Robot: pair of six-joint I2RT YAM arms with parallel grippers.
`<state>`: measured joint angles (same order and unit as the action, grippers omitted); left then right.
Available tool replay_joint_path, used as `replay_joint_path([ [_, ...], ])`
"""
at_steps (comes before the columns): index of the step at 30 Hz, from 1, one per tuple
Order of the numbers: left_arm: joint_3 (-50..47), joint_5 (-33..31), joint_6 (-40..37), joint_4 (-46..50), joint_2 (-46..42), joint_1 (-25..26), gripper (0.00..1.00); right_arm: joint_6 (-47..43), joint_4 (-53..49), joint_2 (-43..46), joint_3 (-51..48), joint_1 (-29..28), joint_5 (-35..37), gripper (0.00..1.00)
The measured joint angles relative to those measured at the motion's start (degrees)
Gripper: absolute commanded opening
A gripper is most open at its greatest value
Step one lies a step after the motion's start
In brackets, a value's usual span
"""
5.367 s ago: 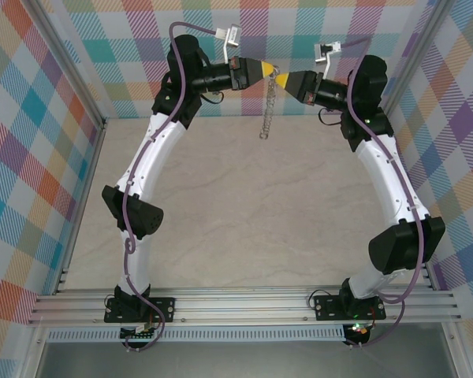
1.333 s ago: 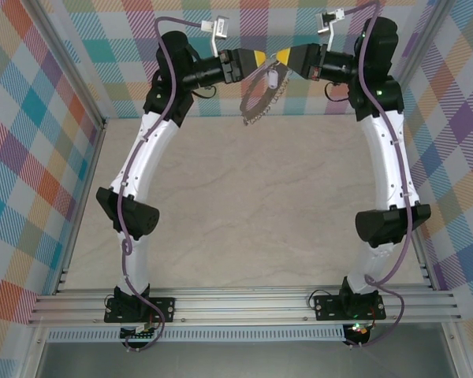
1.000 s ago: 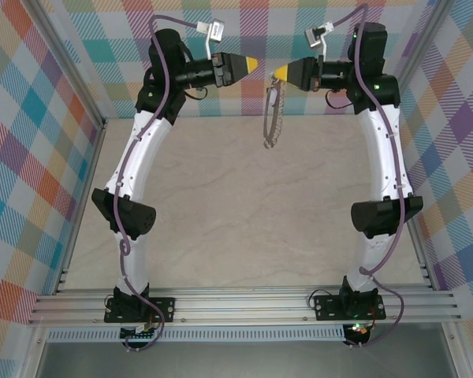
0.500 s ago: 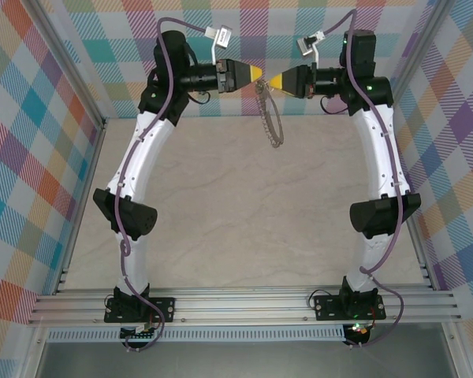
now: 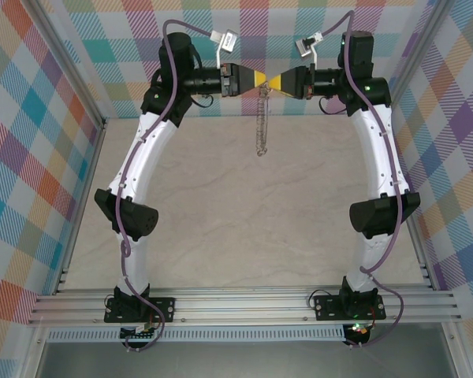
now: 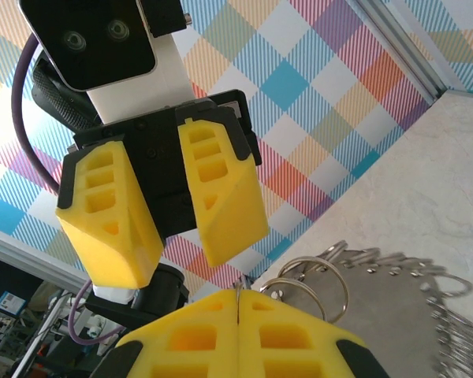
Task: Put the keys on the keyring
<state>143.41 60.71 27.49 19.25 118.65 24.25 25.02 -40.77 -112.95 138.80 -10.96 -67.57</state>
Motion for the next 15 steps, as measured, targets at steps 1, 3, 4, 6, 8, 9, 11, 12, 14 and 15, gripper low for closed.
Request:
replay_joint_path([
  [1,0.00,-0.13,-0.31,0.46,0.00,0.00,0.29,0.02,0.33,0.00,-0.26,0.00,0.02,0.00],
  [3,0.00,-0.33,-0.68,1.05,0.00,0.00,0.29,0.20,0.90,0.00,-0.79,0.00,0.07,0.00],
  [4,0.00,-0.31,-0.87,1.44,0.00,0.00,0.29,0.22,1.09,0.02,-1.14,0.00,0.04,0.00],
  [6,0.00,-0.28,-1.11,1.73,0.00,0.00,0.29,0.46,1.57,0.02,-1.68,0.00,0.07,0.00],
  [8,0.00,-0.28,-1.31,1.84,0.00,0.02,0.28,0.92,2.10,0.02,-2.12,0.00,0.07,0.00],
  [9,0.00,-0.28,-1.42,1.84,0.00,0.02,0.28,1.11,2.19,0.02,-2.25,0.00,0.09,0.00],
  [11,0.00,-0.26,-1.44,1.84,0.00,0.07,0.28,1.29,2.34,0.04,-2.32,0.00,0.24,0.00],
  [12,0.00,-0.26,-1.44,1.86,0.00,0.11,0.28,1.33,2.43,0.04,-2.32,0.00,0.26,0.00],
  [14,0.00,-0.26,-1.46,1.88,0.02,0.13,0.28,1.38,2.67,0.11,-2.32,0.00,0.26,0.00],
  [15,0.00,-0.28,-1.57,1.88,0.02,0.15,0.28,1.49,2.67,0.17,-2.34,0.00,0.37,0.00],
])
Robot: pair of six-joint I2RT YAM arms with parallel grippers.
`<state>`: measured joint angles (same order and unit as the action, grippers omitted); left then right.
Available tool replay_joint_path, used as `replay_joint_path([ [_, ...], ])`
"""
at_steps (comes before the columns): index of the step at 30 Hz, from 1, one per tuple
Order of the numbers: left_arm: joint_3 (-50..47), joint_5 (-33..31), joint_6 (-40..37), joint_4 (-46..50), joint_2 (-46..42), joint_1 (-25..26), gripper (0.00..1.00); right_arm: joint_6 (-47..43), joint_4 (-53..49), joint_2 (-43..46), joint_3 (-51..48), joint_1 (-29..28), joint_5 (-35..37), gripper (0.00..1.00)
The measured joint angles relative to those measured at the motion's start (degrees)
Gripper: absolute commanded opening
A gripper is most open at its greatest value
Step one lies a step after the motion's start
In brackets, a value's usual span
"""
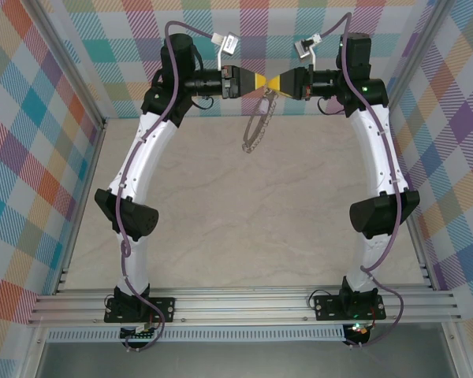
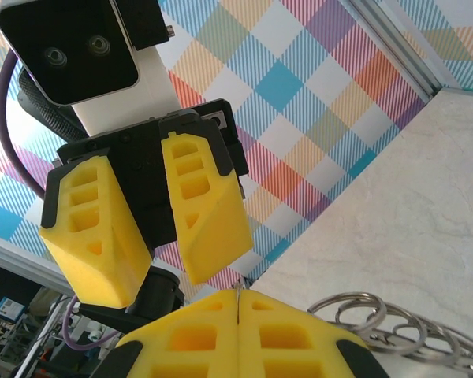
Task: Put the keys on the keyring
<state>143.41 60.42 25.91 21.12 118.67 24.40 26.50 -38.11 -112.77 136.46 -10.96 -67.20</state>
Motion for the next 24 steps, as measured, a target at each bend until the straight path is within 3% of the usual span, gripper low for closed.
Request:
replay_joint_path([
  [10,0.04,-0.52,-0.72,1.29,0.00,0.22,0.34,0.04,1.05,1.40,-0.76,0.00,0.35,0.00],
  [24,0.04,-1.49,-0.63,1.27,0.55,0.26,0.31,0.74,2.45,2.10,-2.25,-0.02,0.50,0.00],
])
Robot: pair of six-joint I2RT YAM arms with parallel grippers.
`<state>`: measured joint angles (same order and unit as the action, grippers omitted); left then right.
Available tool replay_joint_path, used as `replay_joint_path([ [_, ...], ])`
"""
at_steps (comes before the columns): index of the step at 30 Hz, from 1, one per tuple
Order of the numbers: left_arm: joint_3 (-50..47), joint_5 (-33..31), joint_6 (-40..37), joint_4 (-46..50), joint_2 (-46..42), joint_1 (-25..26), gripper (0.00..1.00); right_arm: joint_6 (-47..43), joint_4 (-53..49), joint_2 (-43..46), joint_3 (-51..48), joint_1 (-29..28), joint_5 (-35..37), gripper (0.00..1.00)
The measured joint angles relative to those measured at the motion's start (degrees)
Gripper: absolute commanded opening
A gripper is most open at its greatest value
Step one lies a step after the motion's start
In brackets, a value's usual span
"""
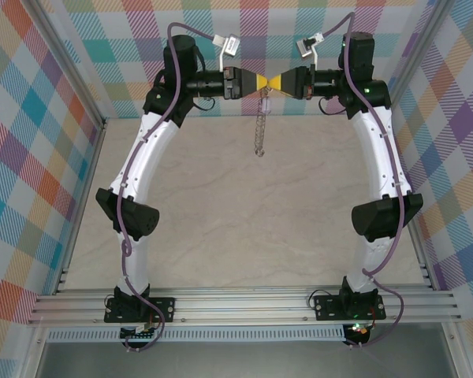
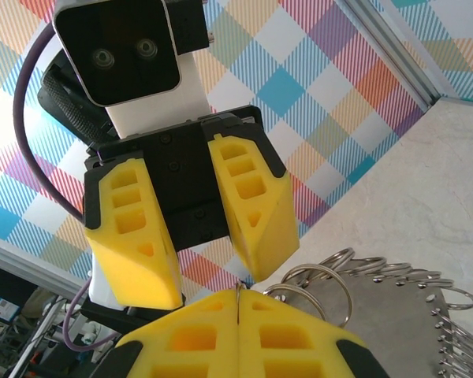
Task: Put the keys on the keyring
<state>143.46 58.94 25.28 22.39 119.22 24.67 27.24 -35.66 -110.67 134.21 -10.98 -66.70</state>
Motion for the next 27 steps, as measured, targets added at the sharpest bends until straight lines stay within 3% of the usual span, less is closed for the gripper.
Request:
replay_joint_path([
  [8,0.00,0.13,0.39,0.00,0.52,0.66,0.22,0.61,0.31,0.17,-0.31,0.00,0.00,0.00],
  [15,0.00,0.20,0.61,-0.07,0.70,0.74,0.02,0.83,0.57,0.50,-0.31,0.09,0.02,0.00],
  [18,0.02,0.17,0.74,-0.46,0.70,0.74,0.00,1.46,1.22,0.59,-0.48,0.13,-0.02,0.00],
  [22,0.00,-0.37,1.03,-1.07,0.70,0.74,0.00,2.97,3.17,1.05,-1.57,0.13,0.17,0.33],
  [27,0.00,-1.14,3.61,-3.54,1.01,1.20,0.00,5.81,8.04,6.43,-8.57,0.59,4.63,0.39],
])
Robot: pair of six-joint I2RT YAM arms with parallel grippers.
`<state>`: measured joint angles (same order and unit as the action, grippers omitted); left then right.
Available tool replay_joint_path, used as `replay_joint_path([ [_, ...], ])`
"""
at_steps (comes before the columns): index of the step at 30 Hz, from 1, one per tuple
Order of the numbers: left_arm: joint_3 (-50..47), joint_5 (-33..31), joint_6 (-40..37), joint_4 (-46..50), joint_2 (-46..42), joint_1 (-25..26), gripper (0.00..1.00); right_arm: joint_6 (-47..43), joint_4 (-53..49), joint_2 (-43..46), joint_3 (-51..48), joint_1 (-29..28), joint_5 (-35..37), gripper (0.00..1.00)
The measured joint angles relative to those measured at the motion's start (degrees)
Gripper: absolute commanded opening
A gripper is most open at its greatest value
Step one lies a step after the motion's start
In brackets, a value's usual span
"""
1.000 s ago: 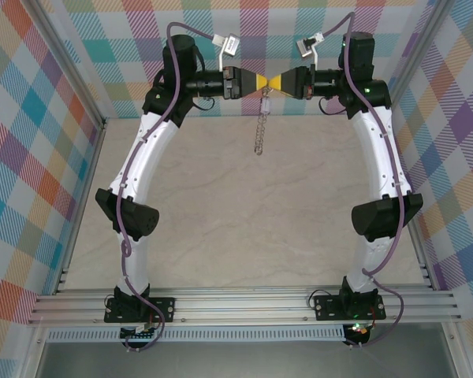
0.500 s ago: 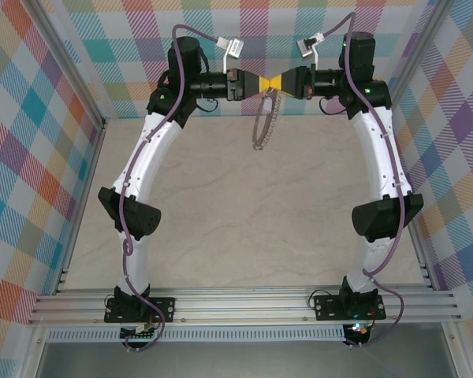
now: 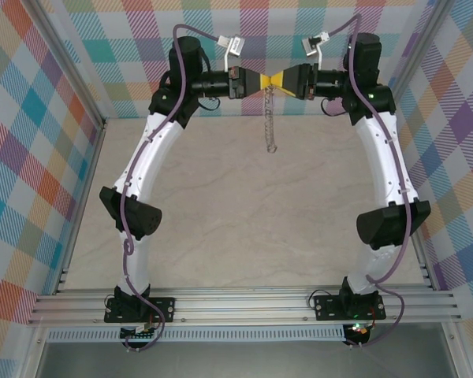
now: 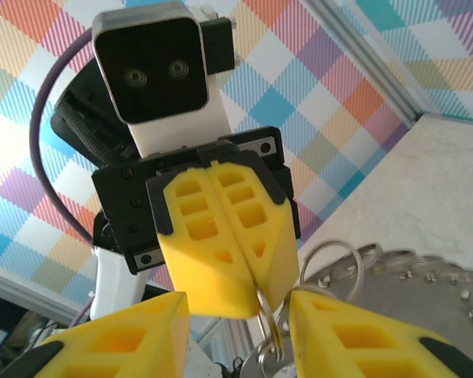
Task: Put the keys on the keyring
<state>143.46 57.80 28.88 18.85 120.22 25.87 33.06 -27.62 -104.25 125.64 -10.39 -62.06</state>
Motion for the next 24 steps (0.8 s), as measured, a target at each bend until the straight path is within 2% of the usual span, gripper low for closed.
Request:
replay_joint_path([
  [5,0.02,-0.90,3.82,-4.79,0.07,0.31,0.00,3.32,7.56,8.52,-11.02,1.86,5.97,0.40],
  [9,0.00,-1.97,6.38,-7.74,0.07,0.35,0.00,6.25,15.02,16.20,-22.60,3.21,11.96,0.45],
  [13,0.00,-2.84,8.70,-10.38,0.07,0.37,0.00,9.07,21.16,20.02,-30.47,3.56,15.93,0.48],
  [17,0.02,-3.50,11.89,-13.86,0.07,0.37,0.00,11.58,25.62,19.98,-34.14,2.82,17.90,0.50],
  [24,0.02,-3.50,17.07,-19.89,0.52,0.37,0.00,12.61,29.16,18.86,-34.10,-0.63,18.84,0.54],
])
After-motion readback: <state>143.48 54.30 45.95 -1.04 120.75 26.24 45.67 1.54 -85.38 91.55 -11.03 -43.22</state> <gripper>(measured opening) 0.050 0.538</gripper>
